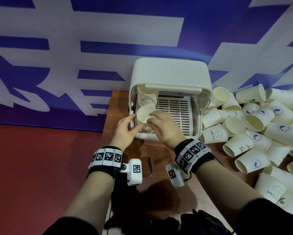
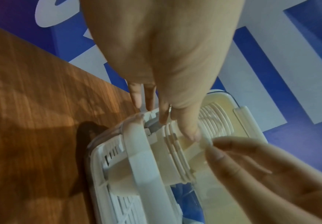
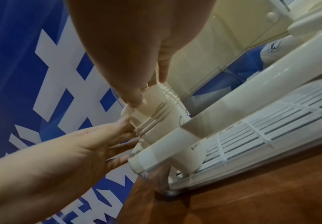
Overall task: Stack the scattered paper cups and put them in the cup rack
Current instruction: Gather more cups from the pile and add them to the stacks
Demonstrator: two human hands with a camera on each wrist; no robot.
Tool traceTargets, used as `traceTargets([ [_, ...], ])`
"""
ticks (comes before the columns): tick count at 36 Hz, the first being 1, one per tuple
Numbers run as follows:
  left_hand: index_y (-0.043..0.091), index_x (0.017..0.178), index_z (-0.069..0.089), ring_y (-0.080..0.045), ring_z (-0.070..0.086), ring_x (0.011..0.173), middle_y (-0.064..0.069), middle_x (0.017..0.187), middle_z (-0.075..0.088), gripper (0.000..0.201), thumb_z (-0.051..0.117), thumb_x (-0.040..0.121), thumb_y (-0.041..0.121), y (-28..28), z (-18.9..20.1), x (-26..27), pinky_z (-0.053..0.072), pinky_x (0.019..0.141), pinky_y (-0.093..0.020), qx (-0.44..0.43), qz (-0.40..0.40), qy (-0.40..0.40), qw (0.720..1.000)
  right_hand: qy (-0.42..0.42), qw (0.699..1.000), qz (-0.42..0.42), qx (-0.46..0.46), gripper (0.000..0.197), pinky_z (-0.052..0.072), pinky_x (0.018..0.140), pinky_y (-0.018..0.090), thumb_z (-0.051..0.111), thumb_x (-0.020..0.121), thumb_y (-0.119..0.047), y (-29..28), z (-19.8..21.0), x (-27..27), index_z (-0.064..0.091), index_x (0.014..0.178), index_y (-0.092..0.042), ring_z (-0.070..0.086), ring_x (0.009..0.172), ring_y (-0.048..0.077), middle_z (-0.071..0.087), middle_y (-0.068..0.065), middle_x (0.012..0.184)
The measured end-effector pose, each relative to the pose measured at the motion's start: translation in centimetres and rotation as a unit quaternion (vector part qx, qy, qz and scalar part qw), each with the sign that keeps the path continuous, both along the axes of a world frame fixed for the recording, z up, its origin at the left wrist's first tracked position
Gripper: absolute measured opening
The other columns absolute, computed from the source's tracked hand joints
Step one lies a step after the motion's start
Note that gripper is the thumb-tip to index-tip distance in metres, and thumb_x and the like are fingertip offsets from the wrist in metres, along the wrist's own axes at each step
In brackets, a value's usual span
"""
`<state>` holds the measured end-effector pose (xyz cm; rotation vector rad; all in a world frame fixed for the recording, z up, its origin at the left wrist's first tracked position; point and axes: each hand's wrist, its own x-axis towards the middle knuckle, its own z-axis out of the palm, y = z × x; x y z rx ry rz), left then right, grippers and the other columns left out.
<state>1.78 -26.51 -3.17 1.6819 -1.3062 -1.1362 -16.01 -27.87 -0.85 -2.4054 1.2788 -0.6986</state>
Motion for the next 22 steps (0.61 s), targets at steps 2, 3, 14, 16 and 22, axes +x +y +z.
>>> traceTargets([
  [2,0.029,0.132,0.053,-0.016,0.046,0.123,0.000,0.135,0.047,0.048,0.067,0.087,0.037,-0.2,-0.1,0.1,0.037,0.108,-0.037,-0.002,0.004,0.011,1.000,0.008,1.000,-0.006,0.000,0.035,0.044,0.092,0.053,0.043,0.090,-0.028,0.0,-0.1,0.1,0.071,0.094,-0.007,0.057,0.110,0.044,0.064,0.021,0.114],
  [3,0.030,0.131,0.054,-0.016,0.048,0.122,-0.001,0.136,0.049,0.045,0.064,0.088,0.039,-0.3,-0.3,0.2,0.039,0.108,-0.038,-0.004,0.006,0.015,1.000,0.015,1.000,-0.009,0.000,0.036,0.043,0.093,0.055,0.043,0.090,-0.029,-0.1,-0.2,0.1,0.072,0.094,-0.008,0.056,0.113,0.046,0.063,0.021,0.117],
  [14,0.027,0.130,0.057,-0.020,0.052,0.114,-0.003,0.121,0.049,0.037,0.058,0.094,0.027,-0.7,-0.5,-0.6,0.041,0.105,-0.041,-0.027,0.019,-0.018,0.999,0.019,0.990,-0.025,0.137,0.027,0.035,0.104,0.057,0.053,0.091,-0.024,-0.3,-1.3,-0.1,0.072,0.103,-0.009,0.036,0.133,0.042,0.042,0.031,0.139],
  [16,0.028,0.132,0.056,-0.021,0.050,0.117,-0.002,0.122,0.046,0.038,0.058,0.094,0.027,-0.7,-0.7,-0.5,0.039,0.107,-0.043,-0.017,0.023,-0.020,0.999,0.026,0.990,-0.028,0.139,0.028,0.039,0.099,0.055,0.052,0.090,-0.026,-0.4,-1.6,0.0,0.073,0.102,-0.012,0.043,0.129,0.039,0.048,0.027,0.135],
  [22,0.025,0.133,0.055,-0.016,0.049,0.117,-0.005,0.127,0.047,0.038,0.057,0.094,0.027,-0.5,-0.4,-0.7,0.038,0.108,-0.037,-0.015,0.025,-0.033,0.999,0.049,0.990,-0.039,0.127,0.022,0.040,0.099,0.051,0.056,0.091,-0.024,-0.3,-1.1,-0.1,0.072,0.101,-0.013,0.047,0.126,0.035,0.051,0.023,0.134],
])
